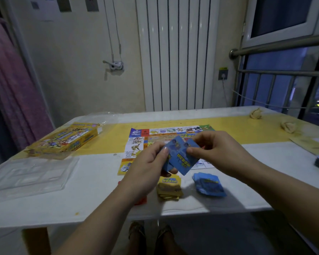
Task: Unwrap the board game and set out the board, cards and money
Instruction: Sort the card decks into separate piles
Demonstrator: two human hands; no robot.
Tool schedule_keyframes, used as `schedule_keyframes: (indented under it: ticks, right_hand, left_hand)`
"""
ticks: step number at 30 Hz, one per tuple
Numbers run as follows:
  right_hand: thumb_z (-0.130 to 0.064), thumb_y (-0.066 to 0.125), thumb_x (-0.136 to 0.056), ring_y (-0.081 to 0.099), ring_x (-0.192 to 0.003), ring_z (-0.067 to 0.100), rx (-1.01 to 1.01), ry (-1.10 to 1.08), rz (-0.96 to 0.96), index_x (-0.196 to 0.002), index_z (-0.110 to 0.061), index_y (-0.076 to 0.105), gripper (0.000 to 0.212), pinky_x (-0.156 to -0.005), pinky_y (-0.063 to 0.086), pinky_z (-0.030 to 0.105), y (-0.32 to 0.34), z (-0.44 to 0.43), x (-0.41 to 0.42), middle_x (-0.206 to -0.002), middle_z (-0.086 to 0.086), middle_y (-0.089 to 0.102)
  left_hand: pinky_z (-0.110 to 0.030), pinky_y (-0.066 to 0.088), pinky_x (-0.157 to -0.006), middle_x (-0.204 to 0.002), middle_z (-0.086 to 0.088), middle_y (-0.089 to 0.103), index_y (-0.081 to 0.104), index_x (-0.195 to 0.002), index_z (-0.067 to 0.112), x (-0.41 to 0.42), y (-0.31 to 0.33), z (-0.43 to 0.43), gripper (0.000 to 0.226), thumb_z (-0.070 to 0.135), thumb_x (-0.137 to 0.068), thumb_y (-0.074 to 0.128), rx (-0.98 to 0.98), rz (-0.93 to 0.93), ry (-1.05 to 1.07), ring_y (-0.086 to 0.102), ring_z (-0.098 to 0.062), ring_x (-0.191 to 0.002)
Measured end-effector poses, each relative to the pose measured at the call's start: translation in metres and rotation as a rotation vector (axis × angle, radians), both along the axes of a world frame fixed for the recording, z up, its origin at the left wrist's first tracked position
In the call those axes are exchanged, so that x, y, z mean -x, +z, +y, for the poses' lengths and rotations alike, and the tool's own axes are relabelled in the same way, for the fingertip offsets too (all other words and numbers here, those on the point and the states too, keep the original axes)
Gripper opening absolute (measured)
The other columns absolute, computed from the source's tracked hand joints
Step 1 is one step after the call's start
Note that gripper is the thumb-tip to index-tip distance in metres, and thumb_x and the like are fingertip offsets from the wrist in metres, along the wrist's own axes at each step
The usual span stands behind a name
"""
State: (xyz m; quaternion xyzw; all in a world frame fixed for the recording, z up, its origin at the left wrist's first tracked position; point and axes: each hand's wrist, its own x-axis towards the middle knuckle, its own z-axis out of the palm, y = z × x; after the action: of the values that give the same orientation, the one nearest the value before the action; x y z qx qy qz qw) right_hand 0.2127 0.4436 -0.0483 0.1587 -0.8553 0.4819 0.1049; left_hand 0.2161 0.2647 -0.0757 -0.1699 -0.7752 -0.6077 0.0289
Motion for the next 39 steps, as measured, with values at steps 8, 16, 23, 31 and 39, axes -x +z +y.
schedule_keyframes:
  ticks: [8, 16, 23, 31, 39]
  right_hand:
    - [-0.011, 0.061, -0.090, 0.055, -0.052, -0.002, 0.220, -0.095, 0.012, -0.092, -0.018, 0.054, 0.010, -0.049, 0.042, 0.013, -0.011, 0.018, -0.008, -0.080, 0.001, 0.066]
    - [-0.018, 0.062, -0.089, 0.055, -0.064, -0.005, -0.193, -0.090, 0.123, -0.114, -0.030, 0.061, 0.027, -0.057, 0.041, 0.010, -0.002, 0.037, -0.014, -0.073, -0.016, 0.059]
    - [-0.011, 0.057, -0.091, 0.061, -0.059, 0.010, -0.016, -0.158, -0.032, -0.091, -0.027, 0.057, 0.016, -0.067, 0.051, 0.034, -0.032, 0.043, -0.010, -0.062, -0.004, 0.058]
    - [-0.029, 0.060, -0.085, 0.053, -0.070, 0.013, -0.390, -0.377, -0.042, -0.082, -0.032, 0.054, 0.008, -0.056, 0.034, 0.025, -0.069, 0.034, -0.004, -0.068, -0.009, 0.051]
    - [-0.035, 0.066, -0.084, 0.049, -0.071, 0.009, -0.425, -0.359, 0.071, -0.074, -0.034, 0.055, 0.014, -0.062, 0.036, 0.024, -0.061, 0.050, -0.008, -0.071, -0.012, 0.052]
  left_hand:
    - [-0.021, 0.053, -0.072, -0.103, 0.012, 0.057, 0.041, -0.108, 0.042, 0.001, 0.009, 0.038, 0.026, 0.019, -0.097, 0.049, 0.195, 0.174, -0.073, 0.060, -0.003, -0.087]
    - [-0.019, 0.050, -0.060, -0.083, 0.002, 0.068, 0.054, -0.096, 0.035, 0.012, 0.012, 0.051, 0.018, 0.018, -0.093, 0.057, 0.187, 0.245, -0.069, 0.064, -0.007, -0.070]
    - [-0.017, 0.047, -0.068, -0.091, 0.012, 0.062, 0.056, -0.104, 0.032, 0.015, -0.003, 0.049, 0.016, 0.026, -0.091, 0.061, 0.366, 0.290, 0.077, 0.062, -0.001, -0.076]
    - [-0.030, 0.032, -0.094, -0.121, 0.011, 0.051, 0.063, -0.114, 0.042, 0.003, -0.021, 0.045, 0.024, 0.038, -0.095, 0.050, 1.073, 0.413, -0.007, 0.040, -0.013, -0.116]
    - [-0.033, 0.030, -0.102, -0.127, 0.008, 0.049, 0.060, -0.119, 0.040, 0.003, -0.016, 0.054, 0.026, 0.037, -0.096, 0.048, 1.139, 0.416, -0.015, 0.038, -0.016, -0.121]
